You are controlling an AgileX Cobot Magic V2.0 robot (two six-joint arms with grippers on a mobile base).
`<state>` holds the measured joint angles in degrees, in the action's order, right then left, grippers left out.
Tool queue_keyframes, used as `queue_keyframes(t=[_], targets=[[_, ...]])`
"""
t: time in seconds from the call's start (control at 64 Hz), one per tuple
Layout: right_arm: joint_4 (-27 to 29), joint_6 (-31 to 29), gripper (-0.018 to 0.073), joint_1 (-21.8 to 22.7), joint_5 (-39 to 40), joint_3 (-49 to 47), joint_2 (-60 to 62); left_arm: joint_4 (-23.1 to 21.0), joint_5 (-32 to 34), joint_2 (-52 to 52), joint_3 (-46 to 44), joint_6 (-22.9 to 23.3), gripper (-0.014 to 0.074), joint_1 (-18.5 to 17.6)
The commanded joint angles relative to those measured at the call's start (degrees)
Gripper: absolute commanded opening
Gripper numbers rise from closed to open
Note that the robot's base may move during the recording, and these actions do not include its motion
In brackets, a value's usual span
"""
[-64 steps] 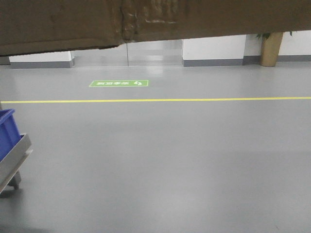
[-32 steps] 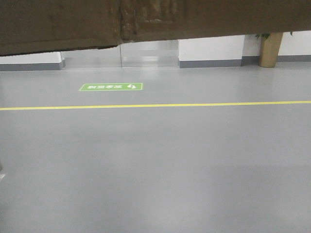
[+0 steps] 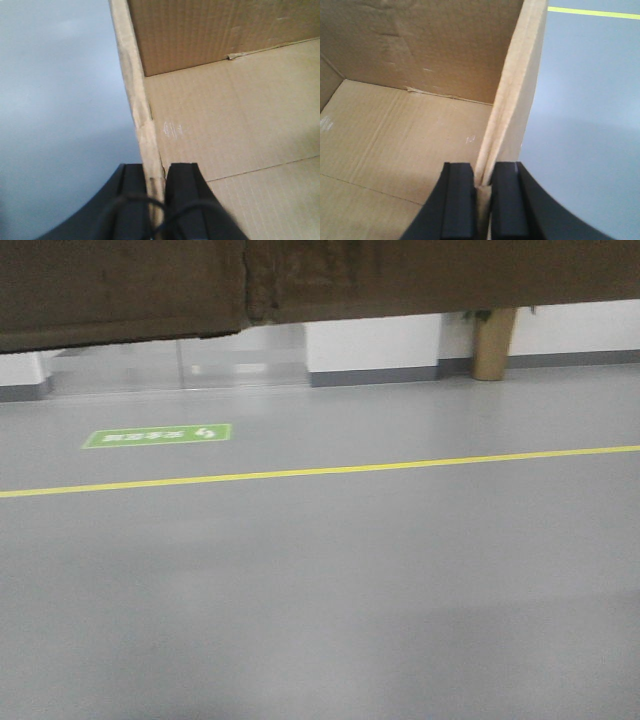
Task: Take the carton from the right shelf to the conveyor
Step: 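Hold the carton with both grippers while the base drives across the floor, then carry the carton over the black conveyor belt with both grippers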
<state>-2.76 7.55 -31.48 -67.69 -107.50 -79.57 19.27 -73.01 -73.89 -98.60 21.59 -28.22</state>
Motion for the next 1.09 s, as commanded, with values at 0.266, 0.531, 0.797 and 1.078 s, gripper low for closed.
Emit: queue_keyframes(t=[0.266,0.531,0.797,1.078], targets=[[1.99,-0.99,-0.0067,-0.23,3.52,-0.31,0.63,-2.05,3.05,0.34,-0.2,-0.19,-0.002,-0.75],[2.1,-0.99,-0.0067,-0.23,3.5,-0.31,0.63,3.67,3.05,0.34,-0.2,-0.19,-0.002,-0.75],[2.08,-0.99,-0.0067,-0.23,3.65,-0.31,0.63,9.39,3.05,0.34,-0.2,-0.19,-0.002,-0.75],[2.08,-0.99,-0.0067,-0.23,3.65,-0.31,0.63,13.1,3.05,0.34,-0.2,-0.19,-0.002,-0.75]])
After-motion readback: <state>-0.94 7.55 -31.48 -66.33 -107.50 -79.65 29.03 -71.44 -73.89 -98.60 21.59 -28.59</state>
